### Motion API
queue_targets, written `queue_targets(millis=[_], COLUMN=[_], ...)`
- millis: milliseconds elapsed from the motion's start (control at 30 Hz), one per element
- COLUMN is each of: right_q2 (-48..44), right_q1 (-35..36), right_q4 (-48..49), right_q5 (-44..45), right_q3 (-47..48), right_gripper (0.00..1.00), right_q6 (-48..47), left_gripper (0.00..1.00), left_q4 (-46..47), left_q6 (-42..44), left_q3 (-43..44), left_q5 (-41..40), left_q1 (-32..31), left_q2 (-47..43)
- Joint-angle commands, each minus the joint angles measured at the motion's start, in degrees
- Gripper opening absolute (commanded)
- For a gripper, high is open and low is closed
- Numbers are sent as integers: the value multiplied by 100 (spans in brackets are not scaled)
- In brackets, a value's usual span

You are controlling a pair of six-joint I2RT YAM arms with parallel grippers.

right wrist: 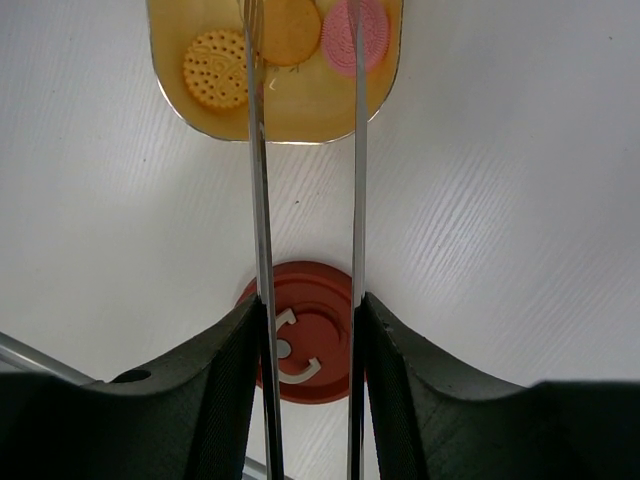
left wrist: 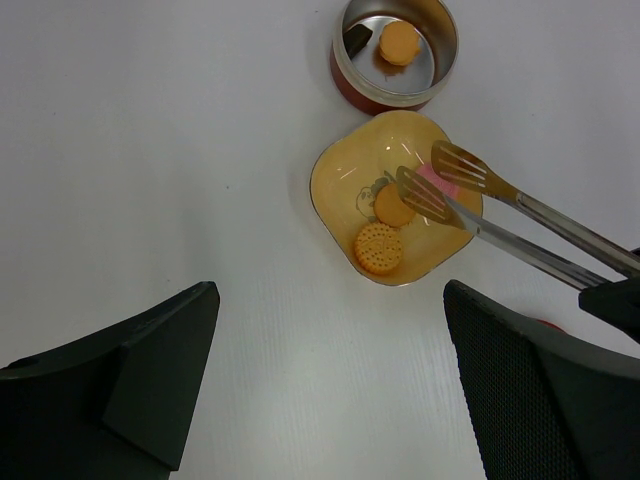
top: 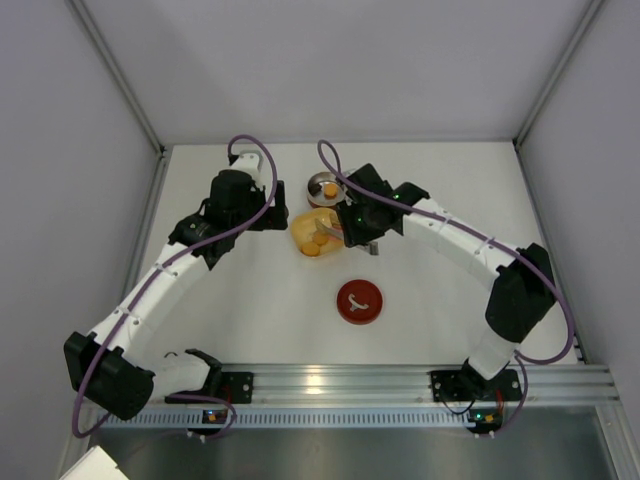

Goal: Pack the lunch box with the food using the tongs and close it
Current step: Pick up the fake food from the plate.

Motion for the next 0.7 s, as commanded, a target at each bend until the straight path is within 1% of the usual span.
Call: queue_targets(millis=[0,233,367,533,667], right_q2=[-144,-12,-3,15,15], right_q1=[181,436,454,454,454], right_q4=[-30,-117,-258,-425,-469], right_q5=[-50,-41,-50,-76,-235], right_q3=[75,242,260,295,321], right_gripper=[42,41,41,44,45], right_q6=[-85,-137,-207,-295,-269], left_gripper=[99,99,99,99,99], left_q4=[36,36,45,45,27], left_q6=[-5,3,-5,-5,-5], left_q3=[-12,-29,-21,-29,-29], left_q5=[34,25,34,16,7], left_q1=[5,5,-4,5,5], left_q2=[-91,-92,-74,-74,-56])
